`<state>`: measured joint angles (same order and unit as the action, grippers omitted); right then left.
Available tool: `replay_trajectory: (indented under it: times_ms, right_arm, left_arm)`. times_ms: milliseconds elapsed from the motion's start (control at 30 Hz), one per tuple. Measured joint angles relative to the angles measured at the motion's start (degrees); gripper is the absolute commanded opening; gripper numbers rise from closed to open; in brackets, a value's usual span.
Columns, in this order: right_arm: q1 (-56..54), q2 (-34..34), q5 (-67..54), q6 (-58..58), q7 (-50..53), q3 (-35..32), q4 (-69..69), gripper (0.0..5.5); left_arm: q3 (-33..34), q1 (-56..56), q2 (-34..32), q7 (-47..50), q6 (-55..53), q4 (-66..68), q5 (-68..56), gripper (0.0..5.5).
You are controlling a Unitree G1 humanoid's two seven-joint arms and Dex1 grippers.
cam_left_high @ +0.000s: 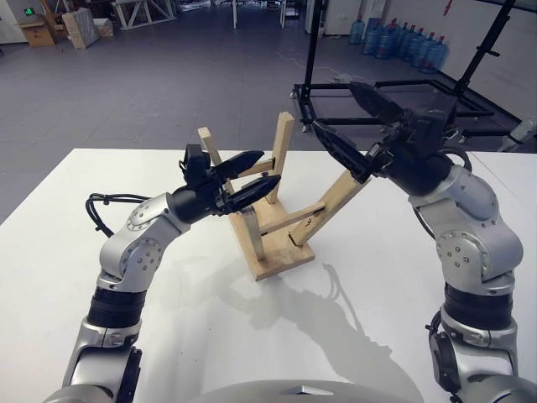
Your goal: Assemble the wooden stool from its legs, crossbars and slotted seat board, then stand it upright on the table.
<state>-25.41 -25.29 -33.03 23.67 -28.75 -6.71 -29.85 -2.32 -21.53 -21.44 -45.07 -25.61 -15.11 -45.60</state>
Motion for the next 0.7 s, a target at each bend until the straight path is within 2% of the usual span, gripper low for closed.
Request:
replay_trajectory:
  times_ms: [167, 300, 400, 567, 700]
  right_arm:
    - [1.56, -1.84, 22.38, -3.64, 8.64, 10.18, -1.29, 4.4]
    - [2.95, -6.86, 43.37, -11.89, 12.86, 17.94, 4.33, 4.4]
    - [3.38, -9.72, 54.56, -19.69, 14.01, 22.51, 7.34, 4.4]
    - [5.16, -8.26, 64.25, -27.47, 14.35, 31.48, 16.45, 4.4]
    - [3.94, -5.83, 65.32, -25.11, 12.18, 32.49, 19.46, 4.4]
  left_arm:
    - [0.15, 0.53, 0.26, 1.04, -0.09, -1.43, 1.09, 3.82]
    - [0.58, 0.56, 0.27, 1.38, -0.1, -1.54, 1.24, 3.82]
    - [0.75, 0.56, 0.3, 1.58, -0.05, -1.5, 1.6, 3.82]
    - [1.12, 0.3, 0.83, 2.2, 0.21, -0.75, 2.02, 3.82]
    - [0.73, 0.07, 1.59, 3.09, 0.08, -0.25, 3.45, 3.82]
